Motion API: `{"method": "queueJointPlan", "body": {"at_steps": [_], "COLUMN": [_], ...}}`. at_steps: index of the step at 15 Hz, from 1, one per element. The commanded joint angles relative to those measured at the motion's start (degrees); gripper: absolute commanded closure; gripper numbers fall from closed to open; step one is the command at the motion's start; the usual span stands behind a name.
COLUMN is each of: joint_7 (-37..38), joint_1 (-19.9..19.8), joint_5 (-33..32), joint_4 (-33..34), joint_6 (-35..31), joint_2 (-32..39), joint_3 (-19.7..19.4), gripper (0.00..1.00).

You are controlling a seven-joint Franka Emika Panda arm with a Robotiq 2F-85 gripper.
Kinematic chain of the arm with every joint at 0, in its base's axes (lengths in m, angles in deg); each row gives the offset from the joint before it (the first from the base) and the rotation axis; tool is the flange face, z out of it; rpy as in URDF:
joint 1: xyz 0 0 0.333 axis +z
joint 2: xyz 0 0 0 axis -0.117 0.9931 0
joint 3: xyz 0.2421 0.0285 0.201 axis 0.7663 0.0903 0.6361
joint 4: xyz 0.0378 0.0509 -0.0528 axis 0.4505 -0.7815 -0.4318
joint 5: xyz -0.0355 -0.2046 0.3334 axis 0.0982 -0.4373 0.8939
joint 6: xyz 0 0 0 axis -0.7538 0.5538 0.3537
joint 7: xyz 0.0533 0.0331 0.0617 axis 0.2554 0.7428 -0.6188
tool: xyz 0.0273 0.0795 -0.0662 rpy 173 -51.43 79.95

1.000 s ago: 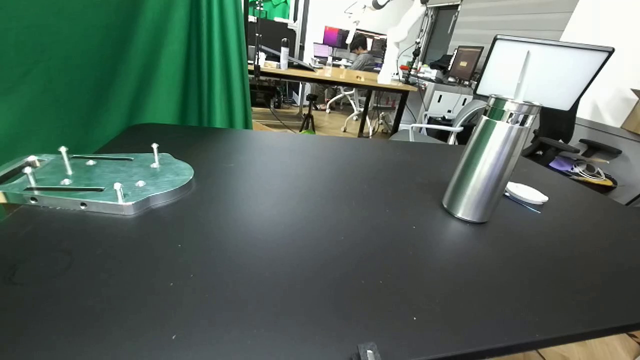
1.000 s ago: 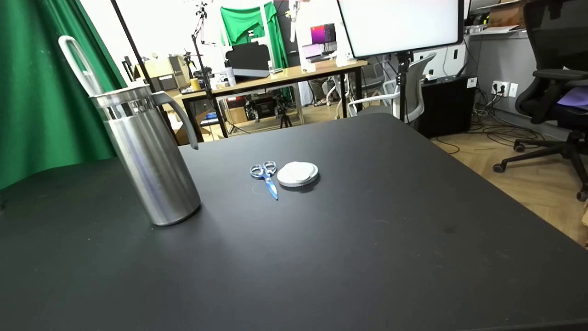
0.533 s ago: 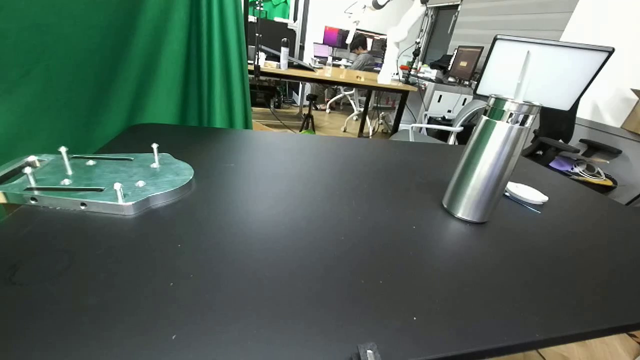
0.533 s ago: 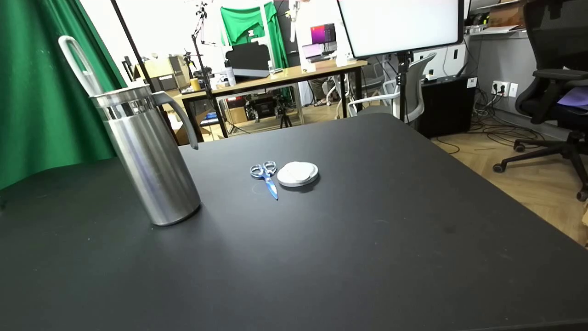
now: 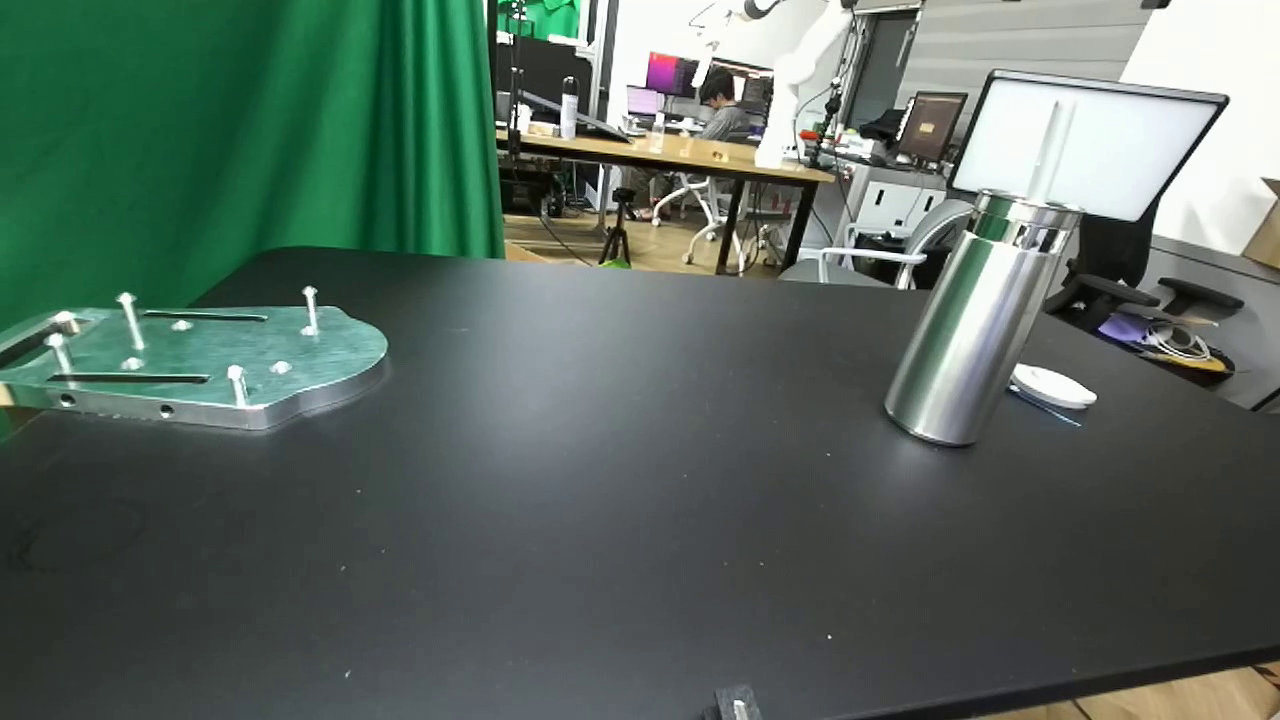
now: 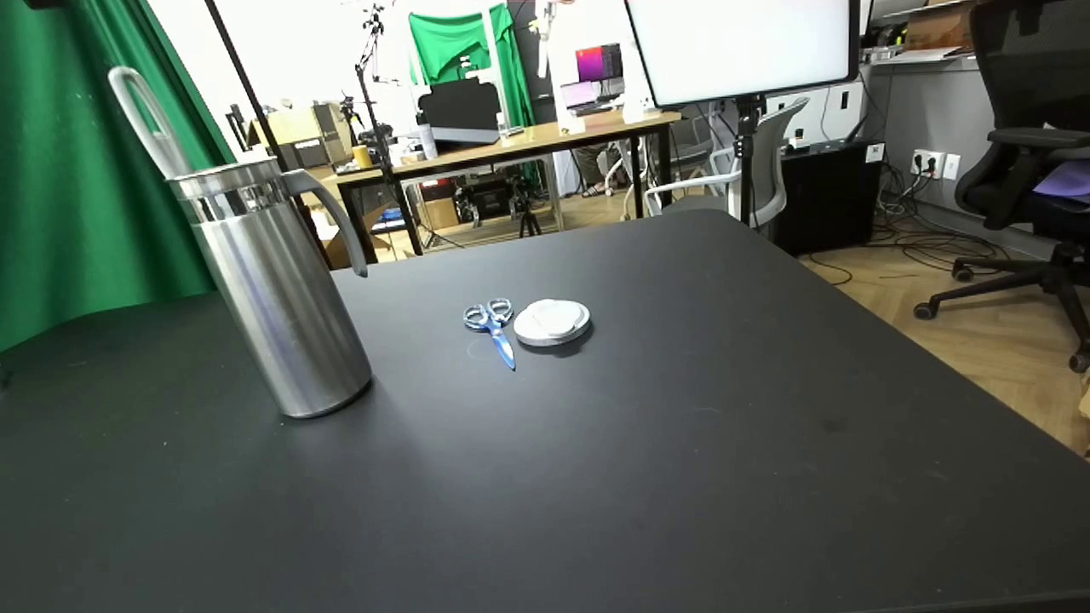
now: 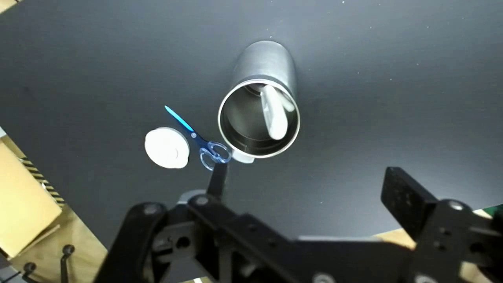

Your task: Use the brush to clean the insides of the silver bottle

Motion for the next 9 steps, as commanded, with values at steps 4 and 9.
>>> {"method": "queueJointPlan", "body": {"at_steps": [4, 9], "joint_7": [9.3, 13.7], "joint_1": [-1.1, -0.4], "joint_5": [0.7, 1.4], "joint_4": [0.6, -0.9], "joint_6": [0.3, 0.1], "joint_2": [4.9, 7.1], "joint_3": [-1.9, -2.0], "gripper": [0.00, 0.00]}}
